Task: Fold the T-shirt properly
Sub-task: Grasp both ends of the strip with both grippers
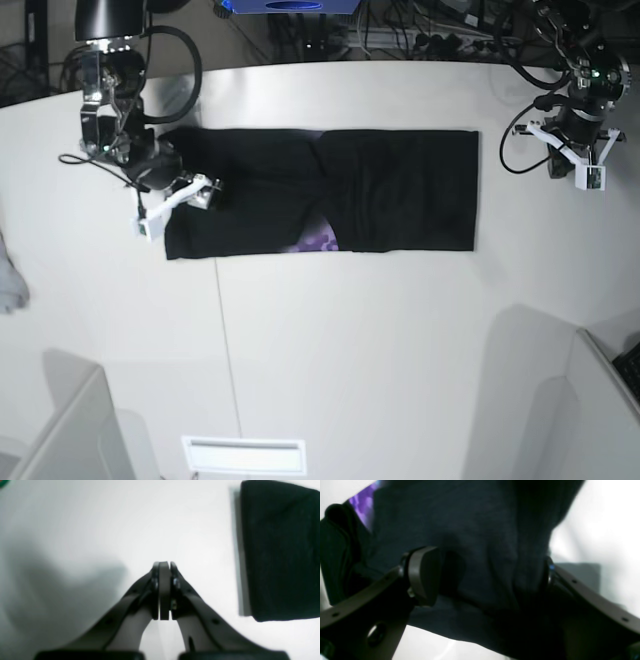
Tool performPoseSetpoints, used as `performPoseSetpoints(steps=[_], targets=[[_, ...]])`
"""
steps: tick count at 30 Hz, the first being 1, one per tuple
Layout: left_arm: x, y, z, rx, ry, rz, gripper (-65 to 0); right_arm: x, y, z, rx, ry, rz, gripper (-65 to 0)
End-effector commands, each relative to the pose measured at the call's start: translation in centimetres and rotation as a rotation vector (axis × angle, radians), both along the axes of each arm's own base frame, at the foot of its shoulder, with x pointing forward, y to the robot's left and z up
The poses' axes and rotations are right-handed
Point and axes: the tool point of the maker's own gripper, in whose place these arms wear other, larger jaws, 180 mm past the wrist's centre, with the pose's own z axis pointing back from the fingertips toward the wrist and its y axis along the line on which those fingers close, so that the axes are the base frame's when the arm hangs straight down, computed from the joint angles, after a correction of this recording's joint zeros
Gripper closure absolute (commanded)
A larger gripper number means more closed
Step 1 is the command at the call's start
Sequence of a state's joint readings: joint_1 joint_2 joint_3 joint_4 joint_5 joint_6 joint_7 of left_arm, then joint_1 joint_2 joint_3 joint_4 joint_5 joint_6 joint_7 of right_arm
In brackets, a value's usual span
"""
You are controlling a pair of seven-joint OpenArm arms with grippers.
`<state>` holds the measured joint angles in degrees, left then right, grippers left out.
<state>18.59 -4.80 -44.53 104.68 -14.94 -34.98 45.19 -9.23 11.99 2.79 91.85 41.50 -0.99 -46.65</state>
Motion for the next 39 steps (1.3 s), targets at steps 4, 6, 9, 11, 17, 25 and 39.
performPoseSetpoints(steps=[4,6,9,11,17,25,39], targets=[[0.2,0.3,-0.1,-0.007,-0.013,-0.002,0.0,-0.1,-0.9,-0.3,-0.056,0.017,0.008,-32.4],[0.1,0.4,-0.9,-0.027,0.0,0.009,0.0,0.0,-1.3,-0.4,-0.078,0.013,0.006,-15.3],[0.7,0.6,-1.8,-0.054,0.006,0.022,0.0,0.8,-1.7,0.1,-0.087,-0.036,-0.021,0.0],[1.5,-0.1,-1.8,-0.051,0.011,-0.021,0.0,1.1,-2.2,0.2,-0.098,-0.051,-0.029,0.0],[4.6,-2.5,-1.9,-0.059,0.005,-0.128,0.0,1.3,-2.4,0.9,-0.118,-0.073,-0.012,0.0],[6.3,-5.0,-5.5,-0.144,0.084,-0.184,0.0,1.9,-1.6,3.5,-0.118,-0.132,0.021,0.0],[7.0,-9.4,-6.7,-0.164,0.122,-0.277,0.0,1.4,3.2,8.6,-0.068,-0.262,0.125,0.0]])
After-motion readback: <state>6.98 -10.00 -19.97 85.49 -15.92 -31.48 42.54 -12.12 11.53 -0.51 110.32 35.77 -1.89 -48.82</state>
